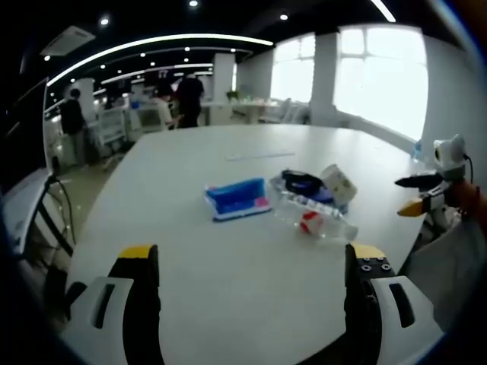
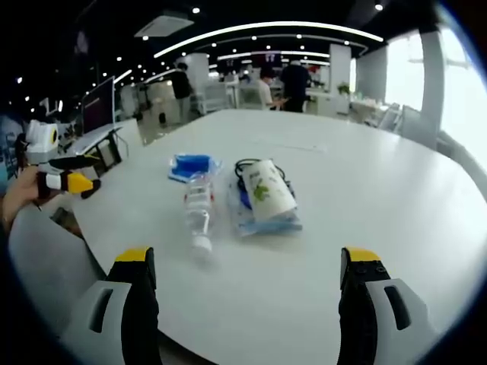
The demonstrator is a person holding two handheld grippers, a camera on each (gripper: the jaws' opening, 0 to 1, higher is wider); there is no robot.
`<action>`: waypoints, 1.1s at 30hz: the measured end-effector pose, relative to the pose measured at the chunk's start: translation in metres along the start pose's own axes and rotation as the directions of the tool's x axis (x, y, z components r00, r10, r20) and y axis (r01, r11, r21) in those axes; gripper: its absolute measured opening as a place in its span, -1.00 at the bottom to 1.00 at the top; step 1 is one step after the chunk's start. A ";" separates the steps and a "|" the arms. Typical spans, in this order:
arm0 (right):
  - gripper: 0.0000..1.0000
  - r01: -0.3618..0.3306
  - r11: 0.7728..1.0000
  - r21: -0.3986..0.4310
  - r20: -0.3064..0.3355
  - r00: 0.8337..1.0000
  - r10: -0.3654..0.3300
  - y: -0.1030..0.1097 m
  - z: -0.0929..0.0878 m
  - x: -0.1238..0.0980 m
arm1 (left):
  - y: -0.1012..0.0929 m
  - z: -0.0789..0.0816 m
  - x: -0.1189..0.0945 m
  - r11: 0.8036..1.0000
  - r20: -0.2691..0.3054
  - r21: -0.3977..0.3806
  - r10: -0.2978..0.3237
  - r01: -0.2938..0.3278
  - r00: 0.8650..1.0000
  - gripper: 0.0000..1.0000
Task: Arrange the tabletop items into an orderly group along one side of the table until the central work area is clear of visible clutter.
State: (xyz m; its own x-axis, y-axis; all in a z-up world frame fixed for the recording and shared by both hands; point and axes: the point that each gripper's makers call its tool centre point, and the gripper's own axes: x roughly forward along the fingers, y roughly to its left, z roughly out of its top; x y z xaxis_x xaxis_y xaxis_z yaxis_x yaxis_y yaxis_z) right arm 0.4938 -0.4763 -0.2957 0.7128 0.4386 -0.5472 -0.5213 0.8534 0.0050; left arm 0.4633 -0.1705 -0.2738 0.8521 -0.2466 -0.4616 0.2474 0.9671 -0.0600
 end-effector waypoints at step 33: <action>0.99 -0.169 0.986 0.002 0.083 0.982 0.168 0.034 0.039 0.012 | -0.003 -0.001 0.000 1.000 -0.004 0.005 -0.011 0.011 1.000 0.98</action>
State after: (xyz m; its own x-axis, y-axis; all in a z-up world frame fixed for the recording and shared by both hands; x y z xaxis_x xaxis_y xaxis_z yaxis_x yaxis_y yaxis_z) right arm 0.5027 -0.4312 -0.2695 0.6514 0.5975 -0.4676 -0.6331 0.7677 0.0990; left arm 0.4619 -0.1737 -0.2744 0.8477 -0.2568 -0.4642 0.2589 0.9640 -0.0606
